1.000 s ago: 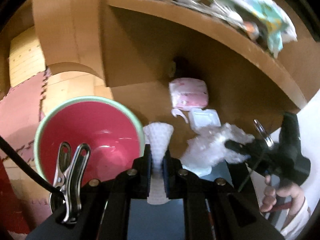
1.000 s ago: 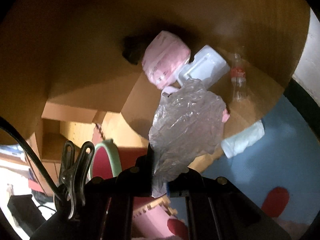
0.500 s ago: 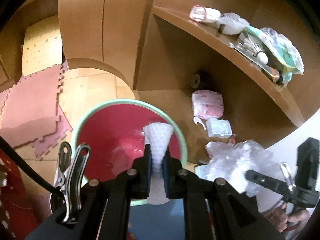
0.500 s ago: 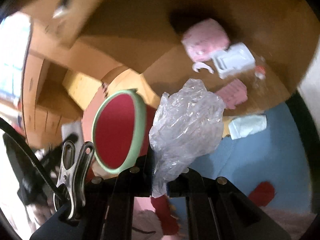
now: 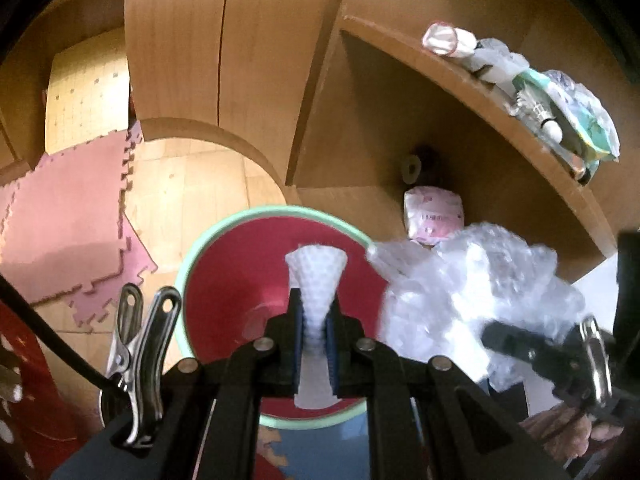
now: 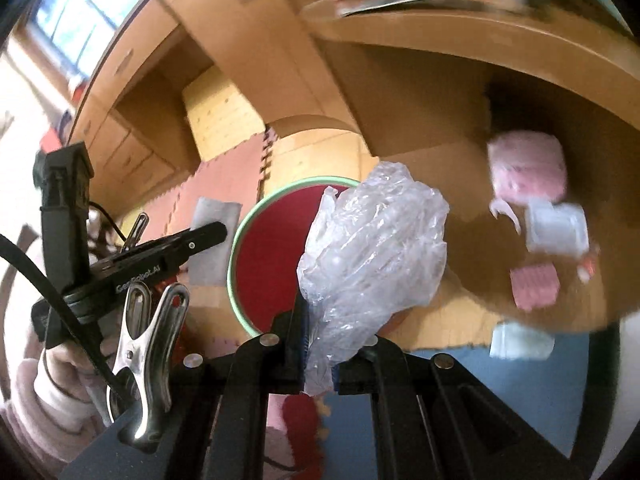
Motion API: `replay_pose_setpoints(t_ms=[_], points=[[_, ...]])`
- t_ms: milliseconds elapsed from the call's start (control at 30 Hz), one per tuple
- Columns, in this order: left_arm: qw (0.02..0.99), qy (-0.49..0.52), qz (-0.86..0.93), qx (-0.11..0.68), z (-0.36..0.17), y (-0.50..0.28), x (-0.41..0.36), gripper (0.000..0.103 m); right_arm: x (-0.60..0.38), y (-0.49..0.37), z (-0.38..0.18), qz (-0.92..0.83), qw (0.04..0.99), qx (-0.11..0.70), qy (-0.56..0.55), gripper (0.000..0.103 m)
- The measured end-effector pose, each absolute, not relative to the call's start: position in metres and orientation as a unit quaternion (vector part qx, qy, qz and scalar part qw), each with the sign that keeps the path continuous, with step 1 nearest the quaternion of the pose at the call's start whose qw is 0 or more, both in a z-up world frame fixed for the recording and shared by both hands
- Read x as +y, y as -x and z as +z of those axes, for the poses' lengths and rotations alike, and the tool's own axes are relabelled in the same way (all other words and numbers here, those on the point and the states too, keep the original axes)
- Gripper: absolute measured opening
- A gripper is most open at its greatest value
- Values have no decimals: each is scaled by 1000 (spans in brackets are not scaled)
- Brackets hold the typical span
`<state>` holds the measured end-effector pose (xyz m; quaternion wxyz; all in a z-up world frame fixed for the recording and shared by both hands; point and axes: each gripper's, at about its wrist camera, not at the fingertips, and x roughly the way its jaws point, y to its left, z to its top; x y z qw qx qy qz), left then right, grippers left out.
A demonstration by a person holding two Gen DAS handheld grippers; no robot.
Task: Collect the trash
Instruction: 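Carry the tissue in the left gripper and the bag in the right gripper over the red bucket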
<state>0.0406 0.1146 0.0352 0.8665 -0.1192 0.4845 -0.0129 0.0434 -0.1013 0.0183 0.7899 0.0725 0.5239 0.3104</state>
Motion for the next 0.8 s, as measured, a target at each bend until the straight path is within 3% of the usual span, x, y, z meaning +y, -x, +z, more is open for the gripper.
replay_pose_setpoints(t_ms=[800], points=[[832, 163, -6, 531, -36, -70, 127, 10, -46, -75, -43, 308, 798, 518, 2, 9]])
